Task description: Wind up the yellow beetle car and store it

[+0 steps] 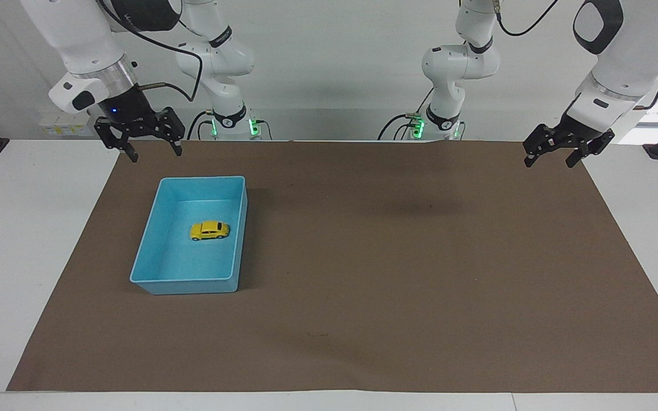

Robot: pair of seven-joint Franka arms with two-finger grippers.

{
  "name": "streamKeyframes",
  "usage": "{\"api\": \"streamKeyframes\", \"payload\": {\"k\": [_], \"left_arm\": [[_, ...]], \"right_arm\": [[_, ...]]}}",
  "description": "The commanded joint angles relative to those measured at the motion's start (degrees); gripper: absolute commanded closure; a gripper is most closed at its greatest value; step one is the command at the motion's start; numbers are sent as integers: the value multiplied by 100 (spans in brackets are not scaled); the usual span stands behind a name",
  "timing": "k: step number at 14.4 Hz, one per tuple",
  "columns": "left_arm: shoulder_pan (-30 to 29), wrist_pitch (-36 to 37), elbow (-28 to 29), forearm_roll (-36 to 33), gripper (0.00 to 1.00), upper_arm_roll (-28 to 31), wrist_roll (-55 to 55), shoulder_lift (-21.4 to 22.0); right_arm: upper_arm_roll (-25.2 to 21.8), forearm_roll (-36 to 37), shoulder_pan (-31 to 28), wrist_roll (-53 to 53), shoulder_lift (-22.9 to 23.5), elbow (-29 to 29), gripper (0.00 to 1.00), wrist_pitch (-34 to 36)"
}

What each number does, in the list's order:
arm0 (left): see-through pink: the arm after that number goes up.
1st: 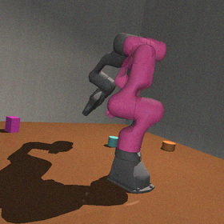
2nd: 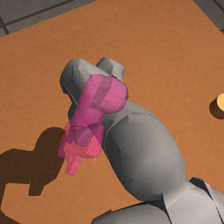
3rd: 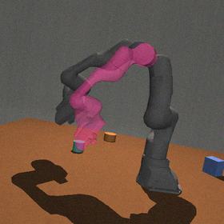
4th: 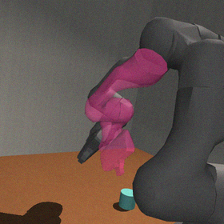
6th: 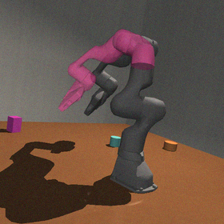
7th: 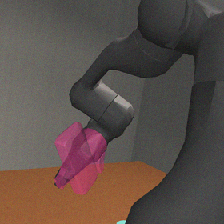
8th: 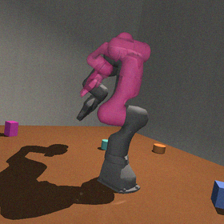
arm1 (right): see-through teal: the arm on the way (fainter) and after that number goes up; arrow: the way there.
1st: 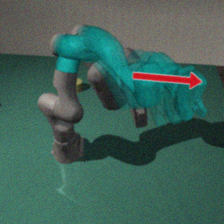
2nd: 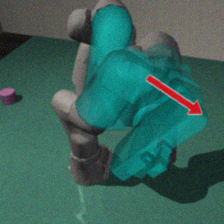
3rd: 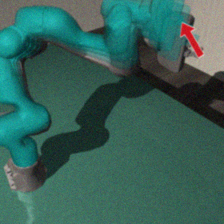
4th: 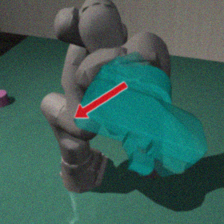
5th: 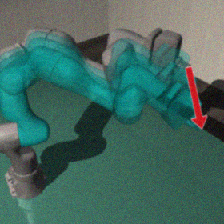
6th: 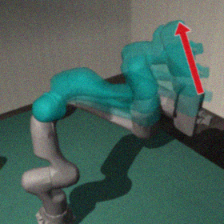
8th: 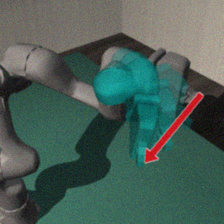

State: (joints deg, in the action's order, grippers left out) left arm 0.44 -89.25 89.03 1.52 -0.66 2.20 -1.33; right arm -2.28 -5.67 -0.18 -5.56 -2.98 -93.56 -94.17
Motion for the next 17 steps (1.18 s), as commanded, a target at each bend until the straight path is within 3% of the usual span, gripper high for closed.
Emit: {"api": "streamKeyframes", "payload": {"k": [1,17], "left_arm": [[-44,57,71,-73,0,-39,-53,98],[-44,57,71,-73,0,-39,-44,98]], "right_arm": [[-1,-57,18,143,96,181,0,127],[69,118,53,134,131,181,0,83]]}}
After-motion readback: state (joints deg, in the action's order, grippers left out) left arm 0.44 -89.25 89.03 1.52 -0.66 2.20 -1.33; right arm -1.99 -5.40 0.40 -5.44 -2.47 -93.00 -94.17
